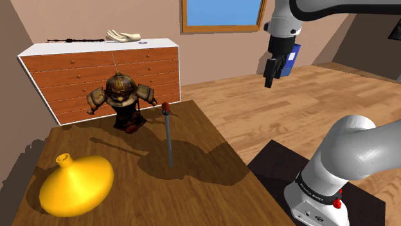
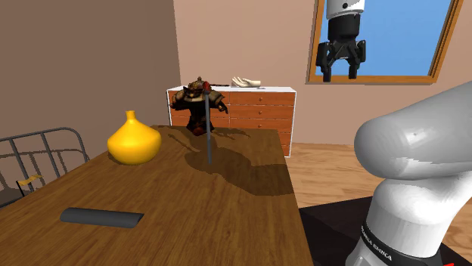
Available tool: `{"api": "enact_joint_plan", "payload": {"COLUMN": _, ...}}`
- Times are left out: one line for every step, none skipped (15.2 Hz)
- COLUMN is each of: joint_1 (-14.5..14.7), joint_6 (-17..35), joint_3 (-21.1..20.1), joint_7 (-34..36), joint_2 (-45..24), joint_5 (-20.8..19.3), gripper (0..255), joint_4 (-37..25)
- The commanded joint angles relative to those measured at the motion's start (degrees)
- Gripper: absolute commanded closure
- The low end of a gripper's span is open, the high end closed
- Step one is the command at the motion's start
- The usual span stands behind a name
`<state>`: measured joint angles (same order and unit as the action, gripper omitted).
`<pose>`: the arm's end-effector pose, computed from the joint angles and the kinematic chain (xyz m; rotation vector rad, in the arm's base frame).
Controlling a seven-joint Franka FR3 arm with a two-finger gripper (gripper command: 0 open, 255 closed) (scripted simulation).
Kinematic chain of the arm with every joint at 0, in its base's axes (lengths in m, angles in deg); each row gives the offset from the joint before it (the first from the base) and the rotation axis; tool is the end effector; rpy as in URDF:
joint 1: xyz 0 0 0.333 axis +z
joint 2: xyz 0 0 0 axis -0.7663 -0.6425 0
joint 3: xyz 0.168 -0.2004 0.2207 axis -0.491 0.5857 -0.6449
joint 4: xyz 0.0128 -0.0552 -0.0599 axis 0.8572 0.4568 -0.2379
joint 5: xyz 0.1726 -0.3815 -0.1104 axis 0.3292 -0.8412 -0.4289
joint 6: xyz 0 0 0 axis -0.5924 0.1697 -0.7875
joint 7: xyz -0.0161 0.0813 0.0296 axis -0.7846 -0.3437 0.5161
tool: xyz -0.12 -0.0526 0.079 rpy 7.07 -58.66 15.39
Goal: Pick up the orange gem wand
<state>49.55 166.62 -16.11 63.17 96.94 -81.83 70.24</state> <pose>0.3101 -0.0316 0.5442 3.0639 0.1628 -0.0997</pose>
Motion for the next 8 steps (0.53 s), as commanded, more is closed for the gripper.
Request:
{"api": "enact_joint_plan", "payload": {"joint_1": 0.0, "joint_6": 0.0, "joint_3": 0.0, "joint_7": 0.0, "joint_2": 0.0, "joint_5": 0.0, "gripper": 0, "joint_4": 0.0}}
{"api": "enact_joint_plan", "payload": {"joint_1": 0.3, "joint_6": 0.1, "joint_3": -1.3, "joint_7": 2.0, "joint_2": -0.3, "joint_5": 1.2, "gripper": 0, "joint_4": -0.1}}
{"api": "enact_joint_plan", "payload": {"joint_1": 0.6, "joint_6": 0.3, "joint_3": -2.7, "joint_7": 3.9, "joint_2": -0.7, "joint_5": 2.4, "gripper": 0, "joint_4": -0.4}}
{"api": "enact_joint_plan", "payload": {"joint_1": 0.8, "joint_6": 0.5, "joint_3": -4.0, "joint_7": 5.9, "joint_2": -1.2, "joint_5": 3.6, "gripper": 0, "joint_4": -0.7}}
{"api": "enact_joint_plan", "payload": {"joint_1": 1.1, "joint_6": 0.7, "joint_3": -5.3, "joint_7": 7.8, "joint_2": -1.8, "joint_5": 4.8, "gripper": 0, "joint_4": -1.0}}
{"api": "enact_joint_plan", "payload": {"joint_1": 1.3, "joint_6": 0.9, "joint_3": -6.6, "joint_7": 9.8, "joint_2": -2.5, "joint_5": 5.9, "gripper": 0, "joint_4": -1.5}}
{"api": "enact_joint_plan", "payload": {"joint_1": 1.6, "joint_6": 1.2, "joint_3": -7.9, "joint_7": 11.7, "joint_2": -3.3, "joint_5": 7.0, "gripper": 0, "joint_4": -2.0}}
{"api": "enact_joint_plan", "payload": {"joint_1": 1.8, "joint_6": 1.5, "joint_3": -9.2, "joint_7": 13.7, "joint_2": -4.1, "joint_5": 8.0, "gripper": 0, "joint_4": -2.6}}
